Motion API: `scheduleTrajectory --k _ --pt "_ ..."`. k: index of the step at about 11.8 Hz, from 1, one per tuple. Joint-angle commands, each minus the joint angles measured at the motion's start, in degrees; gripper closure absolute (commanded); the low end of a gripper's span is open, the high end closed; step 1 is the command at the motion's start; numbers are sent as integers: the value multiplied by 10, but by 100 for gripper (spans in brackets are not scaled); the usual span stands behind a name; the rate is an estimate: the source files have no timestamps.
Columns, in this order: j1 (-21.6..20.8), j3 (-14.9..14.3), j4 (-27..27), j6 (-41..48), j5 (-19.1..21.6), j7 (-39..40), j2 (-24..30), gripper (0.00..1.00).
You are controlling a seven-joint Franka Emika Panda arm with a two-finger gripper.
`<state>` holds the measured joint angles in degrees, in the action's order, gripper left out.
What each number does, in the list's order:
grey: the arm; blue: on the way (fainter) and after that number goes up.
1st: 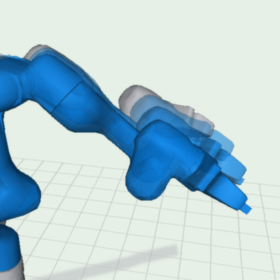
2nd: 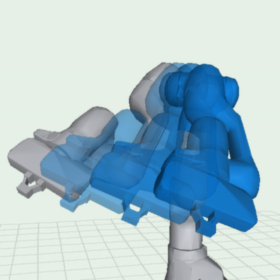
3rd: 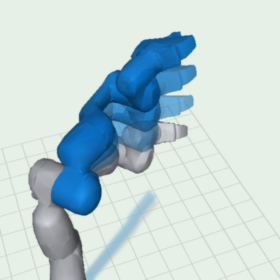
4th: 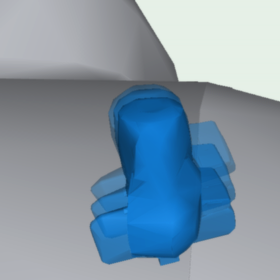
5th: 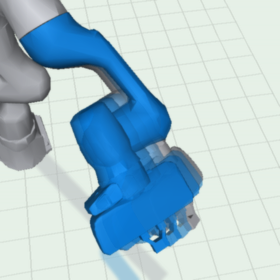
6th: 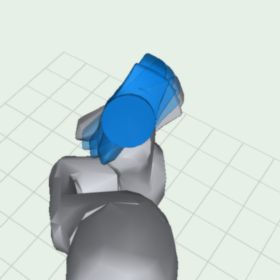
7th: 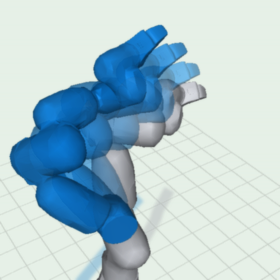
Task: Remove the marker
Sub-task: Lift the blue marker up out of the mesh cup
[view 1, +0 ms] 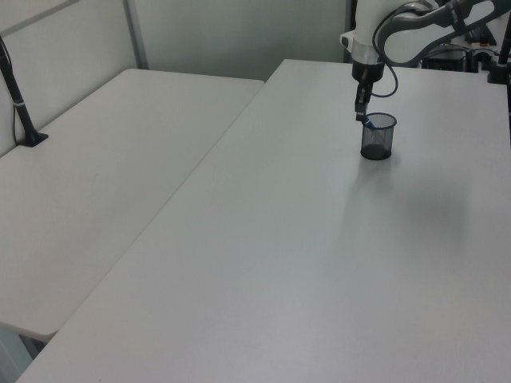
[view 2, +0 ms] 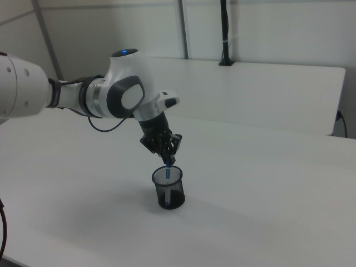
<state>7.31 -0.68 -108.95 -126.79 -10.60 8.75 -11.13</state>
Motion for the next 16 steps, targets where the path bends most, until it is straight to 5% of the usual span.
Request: scheduleTrajectory --k 1,5,11,16 --pt "-1 -12 -8 -7 -2 9 17 100" --pt "5 -13 49 76 5 9 71 100" --pt "-12 2 178 289 87 7 96 100" --pt "-65 8 169 291 141 -62 1 99"
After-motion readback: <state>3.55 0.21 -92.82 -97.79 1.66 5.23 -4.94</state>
